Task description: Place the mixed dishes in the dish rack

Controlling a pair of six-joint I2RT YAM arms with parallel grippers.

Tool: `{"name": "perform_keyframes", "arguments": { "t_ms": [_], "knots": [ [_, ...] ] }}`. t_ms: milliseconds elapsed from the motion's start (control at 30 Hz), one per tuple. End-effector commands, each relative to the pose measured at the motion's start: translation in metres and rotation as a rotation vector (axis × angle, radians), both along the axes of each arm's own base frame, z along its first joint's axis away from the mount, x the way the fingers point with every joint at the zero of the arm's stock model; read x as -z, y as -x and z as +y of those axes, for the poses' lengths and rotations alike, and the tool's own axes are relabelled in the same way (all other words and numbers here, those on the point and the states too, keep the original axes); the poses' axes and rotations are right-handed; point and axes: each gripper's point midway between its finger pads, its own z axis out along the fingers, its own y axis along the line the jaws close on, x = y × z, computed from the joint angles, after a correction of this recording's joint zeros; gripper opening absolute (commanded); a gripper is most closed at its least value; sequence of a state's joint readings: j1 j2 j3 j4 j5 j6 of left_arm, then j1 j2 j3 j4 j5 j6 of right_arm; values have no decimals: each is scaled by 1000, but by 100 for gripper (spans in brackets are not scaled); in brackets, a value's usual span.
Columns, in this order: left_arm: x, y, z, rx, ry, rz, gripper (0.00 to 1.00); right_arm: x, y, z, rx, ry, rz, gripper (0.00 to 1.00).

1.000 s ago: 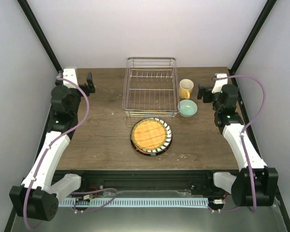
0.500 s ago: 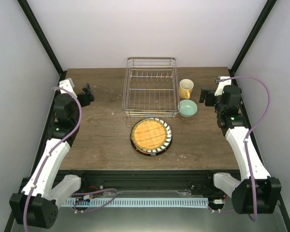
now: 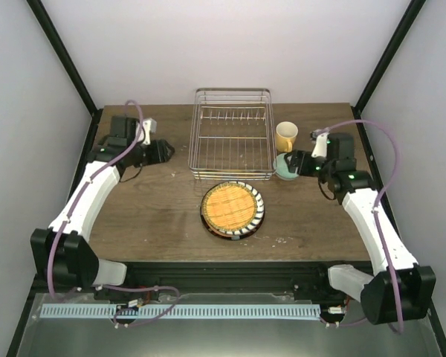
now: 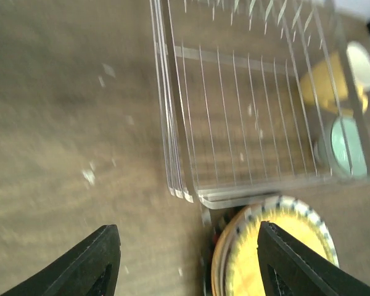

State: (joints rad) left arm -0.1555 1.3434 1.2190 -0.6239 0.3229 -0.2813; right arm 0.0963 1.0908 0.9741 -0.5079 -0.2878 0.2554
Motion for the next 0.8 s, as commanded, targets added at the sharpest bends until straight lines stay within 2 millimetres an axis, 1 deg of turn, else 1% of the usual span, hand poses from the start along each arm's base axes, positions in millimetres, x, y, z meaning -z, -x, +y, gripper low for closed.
{"name": "perform_keyframes", "arguments": {
  "t_ms": [0, 67, 100, 233, 300, 400, 467, 500, 533, 567, 667, 767],
  "knots": [
    [32, 51, -27, 162, 73, 289, 63, 14, 21, 49, -130, -90, 161, 82],
    [44, 65, -31, 187, 79, 368, 64, 24, 28, 62, -161, -69, 209, 83],
    [48, 68, -31, 187, 81, 390, 64, 27, 31, 68, -178, -64, 228, 83],
    [66, 87, -35, 219, 97, 535, 63, 38, 41, 82, -202, -76, 297, 84],
    [74, 97, -40, 254, 96, 603, 60, 44, 48, 90, -210, -98, 350, 83],
    [83, 104, -55, 306, 101, 633, 60, 57, 61, 103, -229, -103, 422, 81],
    [88, 104, -68, 344, 105, 647, 60, 68, 66, 109, -242, -80, 451, 76],
    [92, 102, -73, 357, 100, 656, 60, 73, 67, 111, -241, -70, 462, 73],
    [98, 99, -78, 368, 94, 670, 60, 77, 67, 112, -238, -64, 469, 71],
    [101, 94, -82, 372, 92, 670, 59, 81, 67, 113, -239, -62, 474, 69],
    [107, 85, -94, 385, 87, 676, 57, 86, 66, 117, -239, -64, 471, 67],
    [107, 76, -103, 392, 73, 664, 57, 96, 68, 116, -233, -59, 479, 63]
  ]
}}
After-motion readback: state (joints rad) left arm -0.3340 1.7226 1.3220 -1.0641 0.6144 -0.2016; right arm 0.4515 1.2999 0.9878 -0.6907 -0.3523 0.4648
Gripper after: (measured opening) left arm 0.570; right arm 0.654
